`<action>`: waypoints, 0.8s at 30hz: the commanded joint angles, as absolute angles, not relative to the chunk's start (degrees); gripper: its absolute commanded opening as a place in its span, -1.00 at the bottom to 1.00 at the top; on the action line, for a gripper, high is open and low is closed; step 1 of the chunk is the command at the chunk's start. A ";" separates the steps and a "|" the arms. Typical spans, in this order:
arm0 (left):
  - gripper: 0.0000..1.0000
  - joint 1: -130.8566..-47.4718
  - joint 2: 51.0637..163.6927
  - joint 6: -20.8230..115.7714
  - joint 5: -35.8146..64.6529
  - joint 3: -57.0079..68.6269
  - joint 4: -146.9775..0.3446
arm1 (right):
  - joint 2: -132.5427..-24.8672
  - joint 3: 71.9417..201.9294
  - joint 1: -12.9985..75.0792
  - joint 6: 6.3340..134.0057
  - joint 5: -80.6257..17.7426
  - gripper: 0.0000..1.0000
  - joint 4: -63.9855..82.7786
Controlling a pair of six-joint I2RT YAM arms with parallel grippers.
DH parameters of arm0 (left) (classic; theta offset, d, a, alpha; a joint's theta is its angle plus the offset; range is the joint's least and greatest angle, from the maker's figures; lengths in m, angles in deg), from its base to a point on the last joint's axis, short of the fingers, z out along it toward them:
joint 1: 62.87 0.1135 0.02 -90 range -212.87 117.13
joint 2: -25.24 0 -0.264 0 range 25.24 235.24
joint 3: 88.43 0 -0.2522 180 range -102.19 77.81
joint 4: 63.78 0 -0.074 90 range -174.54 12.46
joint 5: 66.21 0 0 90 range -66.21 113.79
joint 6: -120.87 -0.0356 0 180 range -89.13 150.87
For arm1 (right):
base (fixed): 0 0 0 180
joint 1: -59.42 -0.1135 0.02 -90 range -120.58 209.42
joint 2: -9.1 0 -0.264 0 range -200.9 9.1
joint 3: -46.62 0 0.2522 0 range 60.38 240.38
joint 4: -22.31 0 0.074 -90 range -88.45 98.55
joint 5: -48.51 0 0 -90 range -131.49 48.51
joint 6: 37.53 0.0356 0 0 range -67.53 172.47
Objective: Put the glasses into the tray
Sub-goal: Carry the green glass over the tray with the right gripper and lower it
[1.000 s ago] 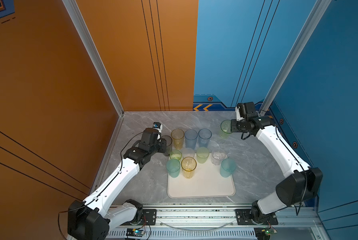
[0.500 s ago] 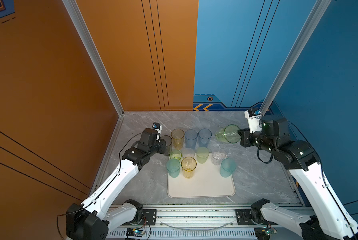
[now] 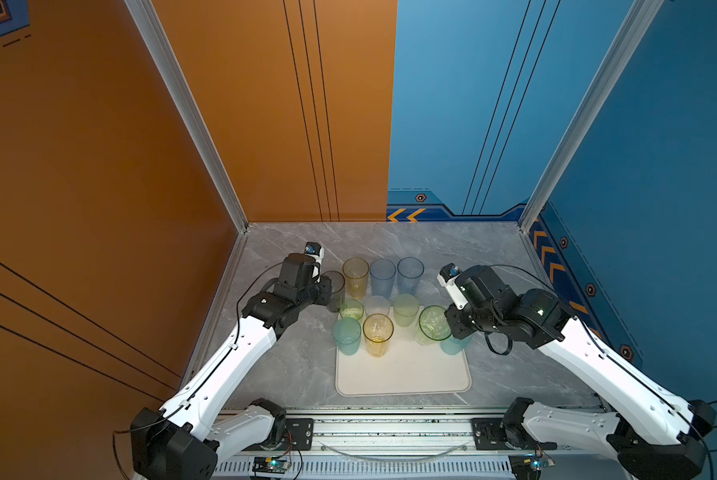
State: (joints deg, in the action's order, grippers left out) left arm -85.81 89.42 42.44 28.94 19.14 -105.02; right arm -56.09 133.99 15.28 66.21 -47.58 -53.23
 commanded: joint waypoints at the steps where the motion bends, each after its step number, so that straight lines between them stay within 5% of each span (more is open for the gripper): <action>1: -0.55 -85.99 89.99 41.70 29.26 16.99 -106.01 | -56.93 132.18 14.86 68.97 -46.83 -1.00 -49.77; 24: -0.54 -85.64 91.71 41.07 29.59 16.51 -107.42 | -64.42 125.38 20.61 68.99 -41.50 -1.00 -41.55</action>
State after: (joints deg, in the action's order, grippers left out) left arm -85.81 91.43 42.27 28.94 18.11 -106.09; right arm -64.05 125.94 19.00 67.98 -42.69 -43.66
